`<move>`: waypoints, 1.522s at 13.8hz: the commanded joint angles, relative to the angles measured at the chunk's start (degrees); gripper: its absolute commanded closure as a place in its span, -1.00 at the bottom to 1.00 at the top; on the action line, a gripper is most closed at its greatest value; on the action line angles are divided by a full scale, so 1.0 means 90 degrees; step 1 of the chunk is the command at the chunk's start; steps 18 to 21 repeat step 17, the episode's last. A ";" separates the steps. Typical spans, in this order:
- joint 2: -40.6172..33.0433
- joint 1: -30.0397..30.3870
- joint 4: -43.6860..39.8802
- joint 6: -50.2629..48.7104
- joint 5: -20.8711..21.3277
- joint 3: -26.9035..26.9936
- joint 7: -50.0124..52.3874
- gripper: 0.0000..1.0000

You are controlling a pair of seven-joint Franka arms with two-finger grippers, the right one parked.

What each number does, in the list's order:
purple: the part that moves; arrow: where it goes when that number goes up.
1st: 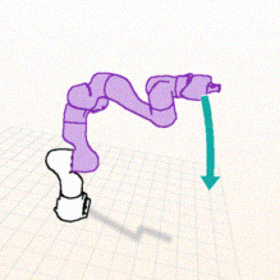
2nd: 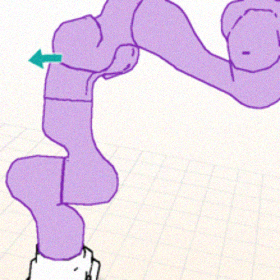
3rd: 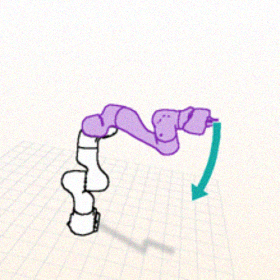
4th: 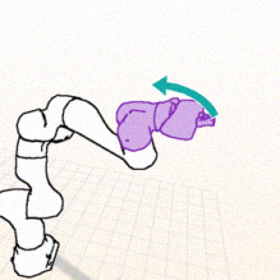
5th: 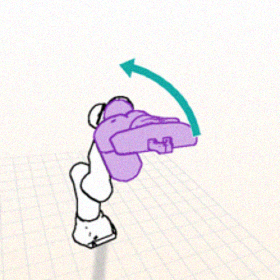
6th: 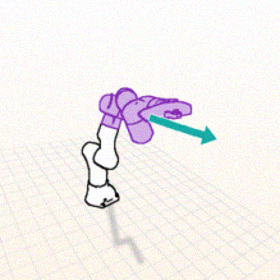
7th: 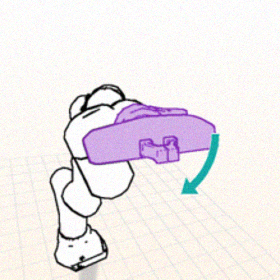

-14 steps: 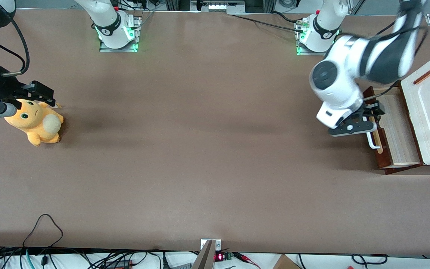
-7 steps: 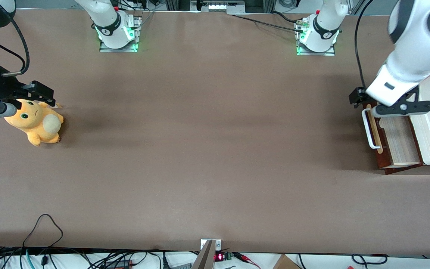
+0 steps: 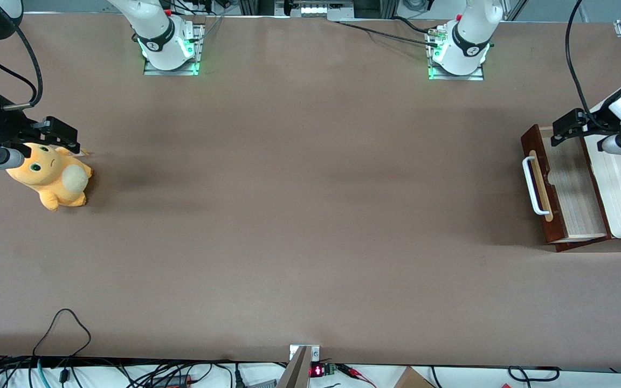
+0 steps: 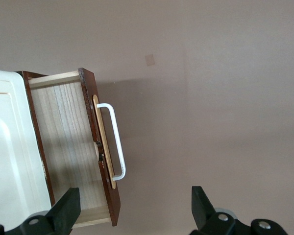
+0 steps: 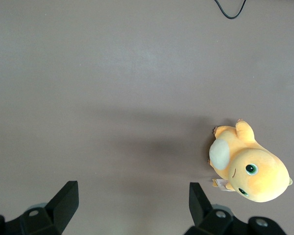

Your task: Open lower drawer with left arm only

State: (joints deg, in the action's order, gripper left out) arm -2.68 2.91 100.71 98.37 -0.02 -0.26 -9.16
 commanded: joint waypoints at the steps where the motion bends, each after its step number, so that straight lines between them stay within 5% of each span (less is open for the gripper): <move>1: -0.0053 -0.0020 -0.0106 -0.0081 -0.0124 0.0000 -0.0184 -1.00; 21: -0.0014 -0.0020 -0.0174 -0.0051 -0.0124 -0.0010 -0.0067 -1.00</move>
